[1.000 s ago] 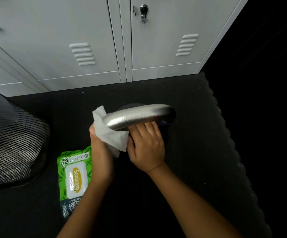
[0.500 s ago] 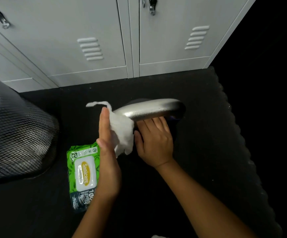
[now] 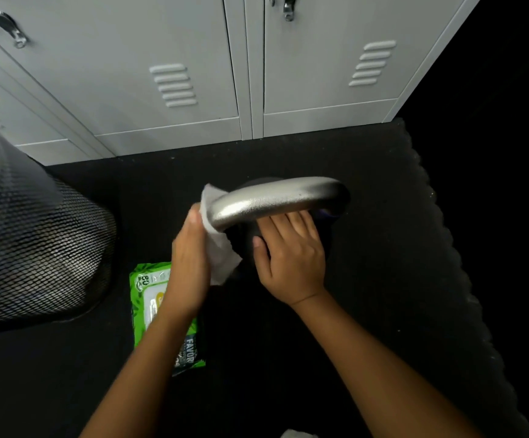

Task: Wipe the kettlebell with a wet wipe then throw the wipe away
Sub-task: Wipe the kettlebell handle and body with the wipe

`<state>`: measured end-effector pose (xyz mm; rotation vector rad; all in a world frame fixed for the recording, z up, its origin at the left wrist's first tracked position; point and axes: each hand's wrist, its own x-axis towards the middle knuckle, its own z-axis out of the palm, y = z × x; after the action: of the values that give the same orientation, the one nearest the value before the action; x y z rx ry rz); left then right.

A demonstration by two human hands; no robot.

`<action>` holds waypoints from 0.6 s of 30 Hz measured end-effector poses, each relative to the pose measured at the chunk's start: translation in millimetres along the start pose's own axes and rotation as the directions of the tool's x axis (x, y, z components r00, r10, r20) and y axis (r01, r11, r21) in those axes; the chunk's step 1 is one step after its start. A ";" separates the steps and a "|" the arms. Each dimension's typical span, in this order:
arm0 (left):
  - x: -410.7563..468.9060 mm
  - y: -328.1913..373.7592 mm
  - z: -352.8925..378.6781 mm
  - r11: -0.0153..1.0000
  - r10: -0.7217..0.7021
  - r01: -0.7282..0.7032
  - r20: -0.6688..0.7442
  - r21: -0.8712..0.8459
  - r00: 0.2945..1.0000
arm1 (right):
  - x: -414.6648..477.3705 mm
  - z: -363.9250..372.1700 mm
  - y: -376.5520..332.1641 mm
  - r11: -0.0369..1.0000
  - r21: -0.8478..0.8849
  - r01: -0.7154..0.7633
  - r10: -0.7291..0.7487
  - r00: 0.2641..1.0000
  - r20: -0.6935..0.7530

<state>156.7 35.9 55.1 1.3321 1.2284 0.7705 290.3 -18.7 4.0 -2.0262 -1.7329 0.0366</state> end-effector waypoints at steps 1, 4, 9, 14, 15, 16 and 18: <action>8.3 7.1 -4.5 0.988 0.025 -0.029 0.029 0.152 0.999 | -0.2 -0.1 0.0 1.000 -0.004 -0.002 0.002 1.000 -0.002; 31.9 48.5 -2.8 0.933 0.036 -0.110 0.216 0.343 0.976 | -0.3 -0.1 -1.4 1.000 0.010 -0.011 0.011 1.000 -0.008; 69.3 95.3 10.2 0.842 -0.360 -0.043 0.620 0.537 0.698 | -1.6 2.3 -0.8 1.000 0.026 0.003 -0.001 0.998 -0.065; 82.6 93.0 18.4 0.833 -0.396 -0.098 0.709 0.545 0.583 | -3.0 7.1 0.6 0.999 0.038 -0.003 0.006 0.997 -0.071; 80.4 94.4 20.0 0.834 -0.389 -0.073 0.675 0.548 0.627 | -2.7 6.9 0.5 0.999 0.042 -0.005 0.008 0.998 -0.069; 74.7 94.9 21.2 0.828 -0.371 -0.049 0.611 0.559 0.699 | -2.8 6.2 0.5 0.999 0.040 -0.005 0.007 0.998 -0.061; 54.8 84.8 25.6 0.765 -0.157 -0.134 0.384 0.629 0.910 | -2.5 4.6 0.0 0.999 0.036 -0.006 0.007 1.000 -0.029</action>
<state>213.5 93.4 120.9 1.9280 1.1836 -0.0064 288.3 -19.5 -0.7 -1.9968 -1.6959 0.0403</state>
